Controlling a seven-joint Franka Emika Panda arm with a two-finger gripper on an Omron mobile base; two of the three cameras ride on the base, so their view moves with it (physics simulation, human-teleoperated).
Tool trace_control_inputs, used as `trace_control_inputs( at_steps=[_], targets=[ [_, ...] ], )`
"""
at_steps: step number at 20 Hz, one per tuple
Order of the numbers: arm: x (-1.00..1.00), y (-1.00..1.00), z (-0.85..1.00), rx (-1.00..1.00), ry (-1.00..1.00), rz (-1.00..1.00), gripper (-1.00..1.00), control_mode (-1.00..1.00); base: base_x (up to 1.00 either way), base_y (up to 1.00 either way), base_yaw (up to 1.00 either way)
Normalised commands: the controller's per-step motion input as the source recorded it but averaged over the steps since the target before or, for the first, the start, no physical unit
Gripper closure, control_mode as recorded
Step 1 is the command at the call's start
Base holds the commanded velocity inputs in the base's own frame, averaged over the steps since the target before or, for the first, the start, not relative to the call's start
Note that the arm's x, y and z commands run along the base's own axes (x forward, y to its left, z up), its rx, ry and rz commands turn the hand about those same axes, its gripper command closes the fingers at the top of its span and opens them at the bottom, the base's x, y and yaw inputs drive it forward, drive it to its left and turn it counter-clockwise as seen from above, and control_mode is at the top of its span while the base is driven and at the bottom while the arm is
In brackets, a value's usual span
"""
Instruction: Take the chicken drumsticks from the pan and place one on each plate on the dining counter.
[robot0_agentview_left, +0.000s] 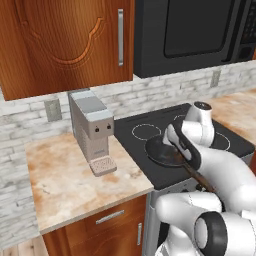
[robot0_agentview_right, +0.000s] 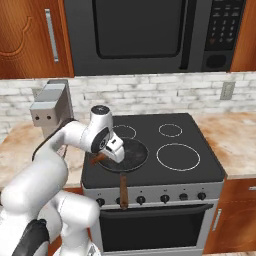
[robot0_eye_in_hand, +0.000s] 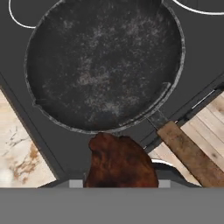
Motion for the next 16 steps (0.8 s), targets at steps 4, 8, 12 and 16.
trace_control_inputs(
  at_steps=[4, 8, 12, 16],
  targets=[
    [-0.64, 0.3, 0.45, -0.08, -0.02, 0.01, 1.0, -1.0, 0.0, 0.0, 0.0],
    [-0.64, 0.14, 0.37, -0.03, 0.0, 0.0, 1.0, -1.0, 0.0, 0.0, 0.0],
    [-0.48, 0.13, 0.13, -0.03, 0.0, 0.0, 1.0, -1.0, 0.0, 0.0, 0.0],
    [-0.03, 0.01, 0.0, 0.0, 0.0, 0.01, 1.0, -1.0, 0.0, 0.0, 0.0]
  ],
)
